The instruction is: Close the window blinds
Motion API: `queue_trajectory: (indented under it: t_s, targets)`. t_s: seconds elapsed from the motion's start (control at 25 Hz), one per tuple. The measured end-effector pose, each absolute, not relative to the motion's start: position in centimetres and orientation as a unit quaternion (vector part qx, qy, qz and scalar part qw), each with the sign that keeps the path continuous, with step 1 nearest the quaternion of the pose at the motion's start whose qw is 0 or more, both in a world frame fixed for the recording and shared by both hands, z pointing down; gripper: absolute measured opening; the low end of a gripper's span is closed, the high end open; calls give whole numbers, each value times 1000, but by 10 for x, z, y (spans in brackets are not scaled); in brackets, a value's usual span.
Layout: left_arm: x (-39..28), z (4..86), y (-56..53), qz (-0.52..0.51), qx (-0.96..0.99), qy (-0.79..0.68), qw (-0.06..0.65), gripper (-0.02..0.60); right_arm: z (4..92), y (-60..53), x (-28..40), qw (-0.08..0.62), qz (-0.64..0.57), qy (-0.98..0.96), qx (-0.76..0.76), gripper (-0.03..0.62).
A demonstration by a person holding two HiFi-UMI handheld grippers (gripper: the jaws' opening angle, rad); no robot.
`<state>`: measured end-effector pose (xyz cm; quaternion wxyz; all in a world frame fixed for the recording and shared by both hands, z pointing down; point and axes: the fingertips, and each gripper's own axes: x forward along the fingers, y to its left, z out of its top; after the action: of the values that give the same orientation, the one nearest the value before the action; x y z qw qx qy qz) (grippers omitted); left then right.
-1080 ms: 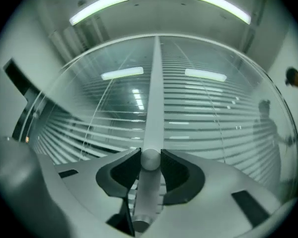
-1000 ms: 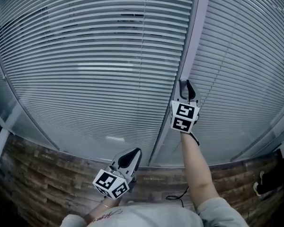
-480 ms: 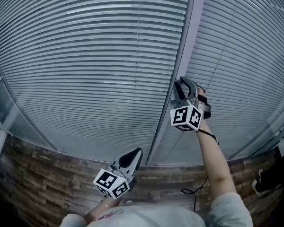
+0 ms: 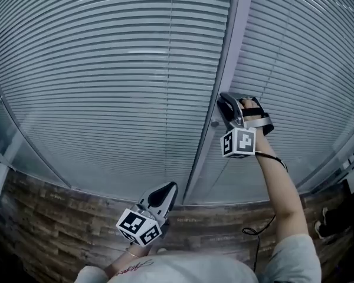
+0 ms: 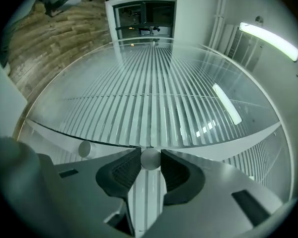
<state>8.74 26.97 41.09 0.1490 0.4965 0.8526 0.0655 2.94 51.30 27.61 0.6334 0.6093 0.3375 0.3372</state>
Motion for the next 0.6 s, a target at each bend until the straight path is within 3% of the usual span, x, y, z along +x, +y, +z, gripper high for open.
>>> queue_trajectory:
  t_s: [0.16, 0.24, 0.32, 0.48, 0.6]
  targets:
    - [90, 410, 269, 73, 500, 850, 148, 18, 276, 513, 29, 616, 300, 378, 623, 132]
    - [92, 410, 267, 75, 503, 848, 148, 18, 275, 510, 25, 572, 258, 420, 656, 135]
    - [95, 411, 267, 73, 505, 847, 148, 18, 269, 506, 17, 475, 187, 471, 720, 143]
    - [99, 412, 266, 75, 508, 845, 149, 18, 265, 507, 11, 206, 17, 497, 843, 156]
    - [99, 413, 266, 78, 508, 844, 150, 18, 262, 516, 14, 123, -34, 511, 850, 156]
